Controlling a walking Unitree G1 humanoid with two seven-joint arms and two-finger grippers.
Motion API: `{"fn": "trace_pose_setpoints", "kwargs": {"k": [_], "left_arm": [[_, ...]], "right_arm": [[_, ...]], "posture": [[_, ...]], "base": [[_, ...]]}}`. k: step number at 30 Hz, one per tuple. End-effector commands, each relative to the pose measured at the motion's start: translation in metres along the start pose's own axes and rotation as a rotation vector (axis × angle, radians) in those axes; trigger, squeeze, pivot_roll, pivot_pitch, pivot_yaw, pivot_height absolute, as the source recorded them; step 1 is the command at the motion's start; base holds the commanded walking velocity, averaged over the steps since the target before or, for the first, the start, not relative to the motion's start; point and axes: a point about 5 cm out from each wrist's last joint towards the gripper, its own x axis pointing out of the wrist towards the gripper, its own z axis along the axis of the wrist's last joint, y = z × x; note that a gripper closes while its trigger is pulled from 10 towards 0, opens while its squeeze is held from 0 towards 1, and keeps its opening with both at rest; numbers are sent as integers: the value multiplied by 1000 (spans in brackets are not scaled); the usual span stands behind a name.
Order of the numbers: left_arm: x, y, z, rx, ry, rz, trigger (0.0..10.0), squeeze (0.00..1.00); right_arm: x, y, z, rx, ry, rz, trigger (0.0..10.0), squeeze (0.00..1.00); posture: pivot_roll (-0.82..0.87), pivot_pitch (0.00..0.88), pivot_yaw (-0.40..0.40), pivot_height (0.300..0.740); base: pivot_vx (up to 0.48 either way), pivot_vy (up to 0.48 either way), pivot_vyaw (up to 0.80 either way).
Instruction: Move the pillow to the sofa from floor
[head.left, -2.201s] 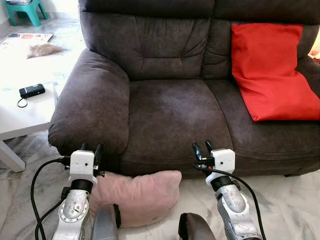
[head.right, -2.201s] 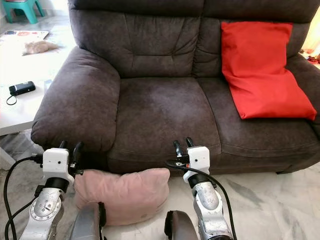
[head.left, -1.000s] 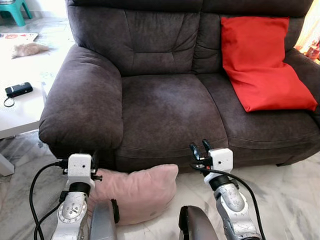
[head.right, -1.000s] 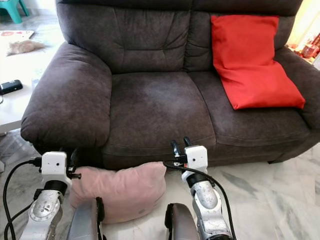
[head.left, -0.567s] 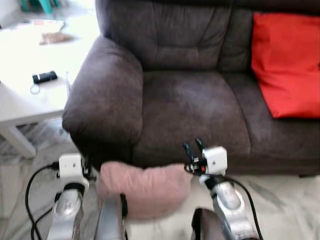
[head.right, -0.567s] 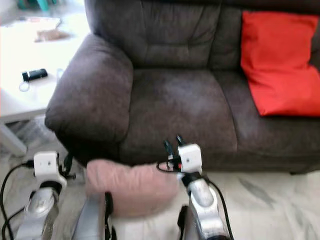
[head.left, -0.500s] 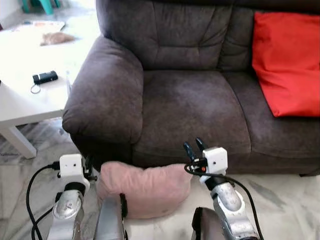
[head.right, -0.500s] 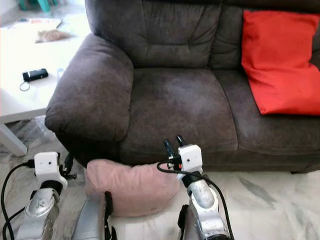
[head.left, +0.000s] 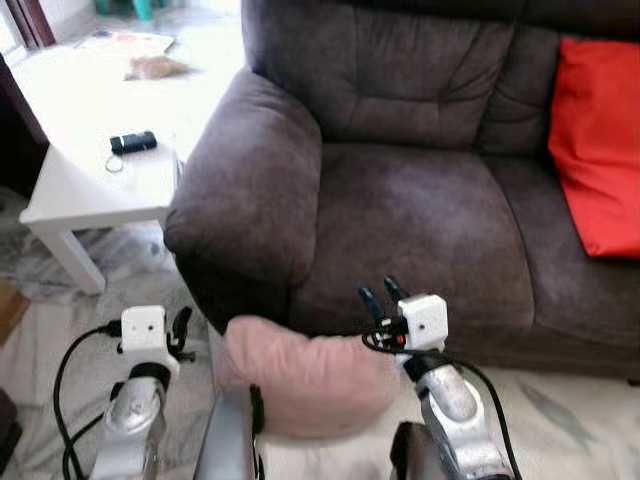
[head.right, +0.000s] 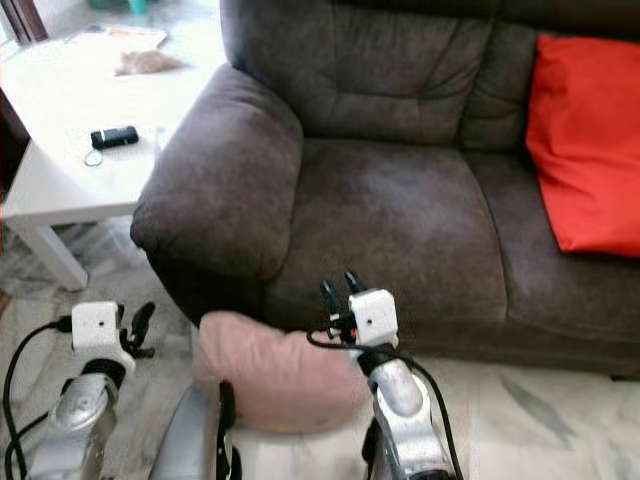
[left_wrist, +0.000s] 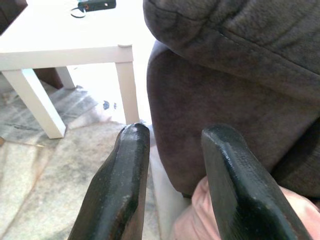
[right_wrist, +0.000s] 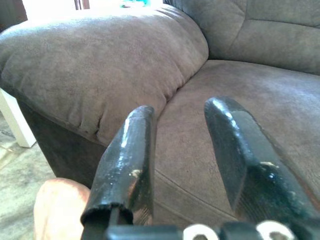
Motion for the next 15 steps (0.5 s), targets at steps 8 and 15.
{"fn": "trace_pose_setpoints", "kwargs": {"k": [8,15], "left_arm": [[-1,-9,-4,-12,20,-47,10000,0],[-1,-11,-4,-8,22,-64,10000,0]], "right_arm": [[-3,0,-3,2,18,7,10000,0],[-3,-1,-2,12,13,-1,10000,0]], "posture": [[20,99,-88,551],[19,99,-87,551]], "base": [[0,0,500],[0,0,114]]}}
